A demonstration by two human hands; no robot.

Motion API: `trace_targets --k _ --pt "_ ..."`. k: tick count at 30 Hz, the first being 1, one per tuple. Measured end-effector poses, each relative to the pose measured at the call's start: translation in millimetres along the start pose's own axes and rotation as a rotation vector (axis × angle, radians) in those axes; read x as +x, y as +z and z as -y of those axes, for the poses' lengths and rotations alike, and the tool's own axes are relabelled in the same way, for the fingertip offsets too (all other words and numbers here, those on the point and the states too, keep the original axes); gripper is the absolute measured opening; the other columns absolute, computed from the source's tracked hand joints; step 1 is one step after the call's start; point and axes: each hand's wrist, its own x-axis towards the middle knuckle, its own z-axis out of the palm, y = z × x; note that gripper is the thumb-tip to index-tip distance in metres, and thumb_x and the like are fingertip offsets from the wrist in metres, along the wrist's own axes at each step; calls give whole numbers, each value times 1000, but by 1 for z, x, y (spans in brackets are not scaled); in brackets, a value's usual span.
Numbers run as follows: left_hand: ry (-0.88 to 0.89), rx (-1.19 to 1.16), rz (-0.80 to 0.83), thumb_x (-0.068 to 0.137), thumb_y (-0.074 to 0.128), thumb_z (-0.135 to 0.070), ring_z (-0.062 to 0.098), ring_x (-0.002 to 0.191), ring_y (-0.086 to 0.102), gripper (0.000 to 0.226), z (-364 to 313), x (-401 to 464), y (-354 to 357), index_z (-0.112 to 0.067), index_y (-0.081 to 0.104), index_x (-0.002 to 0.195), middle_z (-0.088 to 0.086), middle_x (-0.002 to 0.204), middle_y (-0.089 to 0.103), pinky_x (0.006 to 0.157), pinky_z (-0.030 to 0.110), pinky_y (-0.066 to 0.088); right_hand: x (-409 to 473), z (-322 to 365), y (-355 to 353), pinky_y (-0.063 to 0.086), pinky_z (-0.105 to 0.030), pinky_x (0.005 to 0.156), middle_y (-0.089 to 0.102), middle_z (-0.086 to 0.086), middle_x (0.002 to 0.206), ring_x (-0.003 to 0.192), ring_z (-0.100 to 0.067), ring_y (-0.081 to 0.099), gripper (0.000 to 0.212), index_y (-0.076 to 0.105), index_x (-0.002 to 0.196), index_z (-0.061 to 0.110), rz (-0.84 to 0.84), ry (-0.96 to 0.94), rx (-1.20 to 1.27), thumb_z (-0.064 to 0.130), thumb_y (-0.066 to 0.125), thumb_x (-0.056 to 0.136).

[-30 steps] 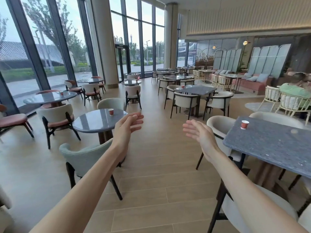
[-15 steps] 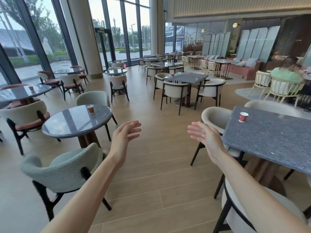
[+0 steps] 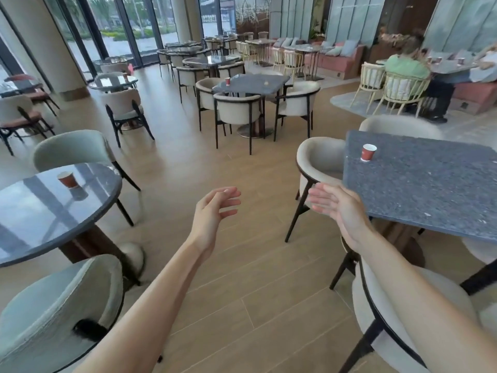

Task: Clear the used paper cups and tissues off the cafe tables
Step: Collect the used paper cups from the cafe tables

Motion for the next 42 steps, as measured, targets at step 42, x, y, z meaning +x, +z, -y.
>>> trace_targets --k 42 --pt "-290 193 665 100 52 -13 30 104 69 23 175 638 426 -7 73 107 12 111 74 91 40 58 583 -61 -215 57 -34 82 73 -13 104 89 -22 69 16 69 109 9 -783 197 -17 9 61 95"
